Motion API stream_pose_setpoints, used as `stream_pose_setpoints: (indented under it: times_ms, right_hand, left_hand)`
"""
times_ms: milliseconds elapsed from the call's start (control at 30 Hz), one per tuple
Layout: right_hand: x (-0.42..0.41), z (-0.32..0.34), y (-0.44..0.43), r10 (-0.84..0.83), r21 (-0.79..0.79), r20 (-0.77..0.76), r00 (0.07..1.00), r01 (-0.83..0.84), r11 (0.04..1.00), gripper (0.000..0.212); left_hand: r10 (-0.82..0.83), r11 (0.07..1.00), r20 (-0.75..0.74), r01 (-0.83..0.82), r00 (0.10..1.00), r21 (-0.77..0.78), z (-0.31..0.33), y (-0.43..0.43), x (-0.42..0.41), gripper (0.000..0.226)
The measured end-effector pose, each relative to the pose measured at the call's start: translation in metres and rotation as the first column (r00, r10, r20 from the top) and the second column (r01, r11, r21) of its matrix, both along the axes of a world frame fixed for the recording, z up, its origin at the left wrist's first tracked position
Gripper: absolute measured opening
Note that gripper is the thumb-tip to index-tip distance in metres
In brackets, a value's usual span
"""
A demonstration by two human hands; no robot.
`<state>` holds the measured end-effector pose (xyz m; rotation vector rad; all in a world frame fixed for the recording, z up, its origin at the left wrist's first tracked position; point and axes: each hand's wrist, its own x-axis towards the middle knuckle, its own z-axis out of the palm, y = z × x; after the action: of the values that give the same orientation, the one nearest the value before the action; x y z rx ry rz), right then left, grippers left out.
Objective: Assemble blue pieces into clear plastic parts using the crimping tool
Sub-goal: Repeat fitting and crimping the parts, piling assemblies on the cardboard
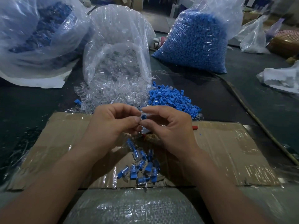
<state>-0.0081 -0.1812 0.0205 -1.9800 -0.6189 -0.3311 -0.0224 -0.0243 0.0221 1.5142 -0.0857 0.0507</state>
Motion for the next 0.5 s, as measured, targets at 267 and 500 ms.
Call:
stream_pose_setpoints:
  times_ms: [267,500]
  right_hand:
    - [0.0013,-0.0017,-0.0037,0.064,0.032,0.01,0.998,-0.064,0.997,0.026]
    - [0.0026,-0.0027,-0.0042,0.125,0.019,0.042,0.991,-0.126,0.992,0.031]
  left_hand:
    - [-0.083,0.996,-0.055,0.081,0.995,-0.047,-0.0002,0.0014,-0.0003,0.011]
    - [-0.089,0.99,-0.117,0.075,0.989,-0.121,0.0007,0.0008,0.0018,0.009]
